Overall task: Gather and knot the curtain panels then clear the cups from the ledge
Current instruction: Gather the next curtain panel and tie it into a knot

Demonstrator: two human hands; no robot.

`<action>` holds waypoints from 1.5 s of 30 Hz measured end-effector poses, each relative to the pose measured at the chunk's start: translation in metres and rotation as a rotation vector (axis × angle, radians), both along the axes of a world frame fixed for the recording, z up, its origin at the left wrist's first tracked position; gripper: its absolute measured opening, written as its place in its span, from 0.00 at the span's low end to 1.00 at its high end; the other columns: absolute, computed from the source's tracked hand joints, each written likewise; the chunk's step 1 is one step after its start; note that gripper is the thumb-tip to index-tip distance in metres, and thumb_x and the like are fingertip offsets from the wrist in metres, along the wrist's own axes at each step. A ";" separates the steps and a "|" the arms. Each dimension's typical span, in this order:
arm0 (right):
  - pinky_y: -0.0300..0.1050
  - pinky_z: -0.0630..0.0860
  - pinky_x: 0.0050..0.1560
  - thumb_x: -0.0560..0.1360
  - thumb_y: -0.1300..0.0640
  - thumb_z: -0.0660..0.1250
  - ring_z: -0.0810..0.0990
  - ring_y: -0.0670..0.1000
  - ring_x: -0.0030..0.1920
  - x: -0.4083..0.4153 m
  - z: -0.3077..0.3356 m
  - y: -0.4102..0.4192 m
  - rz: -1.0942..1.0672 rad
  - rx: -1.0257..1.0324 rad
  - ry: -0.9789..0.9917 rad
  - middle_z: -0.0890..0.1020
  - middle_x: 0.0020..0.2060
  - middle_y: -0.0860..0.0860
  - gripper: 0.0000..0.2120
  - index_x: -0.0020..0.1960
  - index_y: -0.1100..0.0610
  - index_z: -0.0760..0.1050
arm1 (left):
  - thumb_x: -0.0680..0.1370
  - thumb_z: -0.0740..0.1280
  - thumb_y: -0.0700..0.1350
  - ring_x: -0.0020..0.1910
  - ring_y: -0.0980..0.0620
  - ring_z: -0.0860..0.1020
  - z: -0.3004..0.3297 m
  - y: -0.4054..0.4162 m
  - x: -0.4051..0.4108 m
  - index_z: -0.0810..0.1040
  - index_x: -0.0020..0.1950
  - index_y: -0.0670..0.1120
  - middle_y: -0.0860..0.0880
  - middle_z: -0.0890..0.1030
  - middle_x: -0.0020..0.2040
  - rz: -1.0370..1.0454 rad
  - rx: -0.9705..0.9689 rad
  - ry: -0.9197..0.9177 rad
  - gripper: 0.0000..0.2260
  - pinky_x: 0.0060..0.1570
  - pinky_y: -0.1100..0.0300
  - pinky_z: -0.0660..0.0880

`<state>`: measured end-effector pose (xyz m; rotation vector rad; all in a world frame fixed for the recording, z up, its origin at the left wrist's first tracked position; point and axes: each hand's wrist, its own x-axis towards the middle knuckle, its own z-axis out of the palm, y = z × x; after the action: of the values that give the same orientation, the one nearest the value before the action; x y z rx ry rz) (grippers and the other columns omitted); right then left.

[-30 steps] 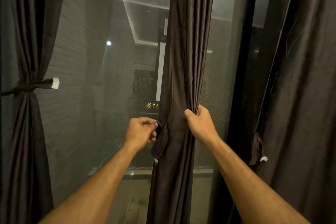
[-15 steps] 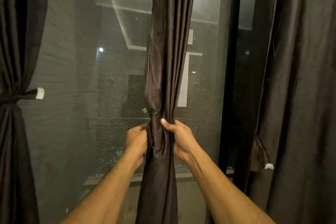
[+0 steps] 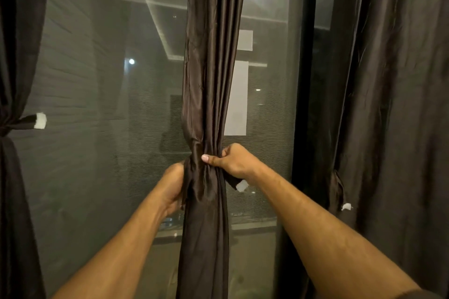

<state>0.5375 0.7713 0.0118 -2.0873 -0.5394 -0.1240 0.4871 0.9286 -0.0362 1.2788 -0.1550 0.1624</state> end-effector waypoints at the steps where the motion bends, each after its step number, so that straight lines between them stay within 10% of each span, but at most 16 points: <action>1: 0.49 0.78 0.46 0.72 0.39 0.76 0.81 0.56 0.36 0.001 -0.003 0.000 0.008 -0.005 -0.007 0.82 0.35 0.55 0.24 0.36 0.60 0.76 | 0.81 0.67 0.43 0.46 0.45 0.86 0.000 0.001 0.002 0.84 0.55 0.40 0.39 0.87 0.48 0.101 0.084 -0.027 0.09 0.44 0.54 0.81; 5: 0.52 0.81 0.58 0.78 0.44 0.72 0.86 0.54 0.51 0.001 -0.015 0.008 -0.045 0.016 -0.108 0.88 0.50 0.53 0.20 0.59 0.59 0.84 | 0.83 0.66 0.46 0.33 0.49 0.78 0.002 0.007 0.001 0.80 0.40 0.44 0.47 0.80 0.32 0.541 0.299 -0.153 0.13 0.34 0.59 0.73; 9: 0.53 0.83 0.55 0.73 0.39 0.75 0.87 0.52 0.46 0.003 -0.027 0.017 -0.098 0.142 -0.053 0.88 0.43 0.52 0.22 0.52 0.59 0.84 | 0.81 0.68 0.55 0.25 0.52 0.75 0.000 0.011 -0.022 0.77 0.32 0.44 0.47 0.77 0.26 0.499 0.358 -0.147 0.22 0.26 0.62 0.70; 16: 0.53 0.80 0.37 0.70 0.43 0.79 0.77 0.55 0.26 -0.027 -0.044 0.033 -0.166 0.528 0.082 0.77 0.24 0.54 0.26 0.29 0.56 0.68 | 0.78 0.72 0.39 0.37 0.41 0.86 -0.006 0.011 -0.038 0.76 0.47 0.40 0.39 0.85 0.38 0.235 0.103 0.019 0.06 0.34 0.54 0.84; 20: 0.59 0.84 0.54 0.79 0.53 0.72 0.88 0.59 0.44 -0.042 -0.063 0.028 -0.005 0.575 0.079 0.88 0.40 0.60 0.15 0.39 0.62 0.79 | 0.82 0.65 0.39 0.45 0.41 0.87 -0.009 0.015 -0.036 0.76 0.53 0.38 0.35 0.86 0.47 0.208 -0.042 0.044 0.04 0.55 0.44 0.81; 24: 0.44 0.84 0.49 0.81 0.64 0.68 0.88 0.51 0.48 -0.048 -0.067 0.025 0.078 0.441 0.079 0.89 0.47 0.56 0.07 0.53 0.64 0.85 | 0.81 0.63 0.36 0.43 0.44 0.86 -0.008 0.023 -0.036 0.80 0.58 0.32 0.35 0.85 0.51 0.091 -0.104 0.097 0.10 0.44 0.47 0.83; 26: 0.50 0.84 0.56 0.78 0.65 0.71 0.88 0.52 0.50 -0.046 -0.067 0.028 0.014 0.372 0.014 0.89 0.47 0.56 0.06 0.53 0.64 0.86 | 0.80 0.65 0.36 0.42 0.44 0.85 -0.006 0.023 -0.038 0.80 0.60 0.32 0.35 0.84 0.52 0.001 -0.084 0.117 0.12 0.41 0.46 0.83; 30: 0.47 0.82 0.38 0.78 0.69 0.64 0.83 0.51 0.34 -0.058 -0.058 0.030 0.024 0.408 0.130 0.85 0.40 0.59 0.10 0.51 0.69 0.84 | 0.79 0.70 0.39 0.40 0.44 0.86 -0.008 0.018 -0.038 0.83 0.51 0.38 0.38 0.86 0.45 0.028 0.059 0.062 0.05 0.46 0.46 0.83; 35: 0.57 0.81 0.51 0.81 0.60 0.62 0.84 0.56 0.39 -0.065 -0.055 0.030 0.208 0.673 0.455 0.85 0.41 0.60 0.09 0.50 0.63 0.80 | 0.78 0.72 0.39 0.35 0.47 0.81 -0.022 0.021 -0.029 0.85 0.41 0.41 0.42 0.84 0.36 0.209 0.255 -0.122 0.07 0.34 0.57 0.81; 45: 0.43 0.80 0.31 0.80 0.61 0.71 0.84 0.46 0.32 -0.057 -0.058 0.017 0.095 0.417 0.184 0.86 0.38 0.55 0.07 0.51 0.65 0.80 | 0.79 0.66 0.28 0.32 0.43 0.83 -0.024 0.043 -0.029 0.73 0.55 0.37 0.38 0.83 0.36 0.183 0.339 -0.126 0.08 0.29 0.53 0.82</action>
<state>0.4807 0.7884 -0.0458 -1.6448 -0.4552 0.0122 0.4579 0.9719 -0.0600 1.6216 -0.1785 0.3871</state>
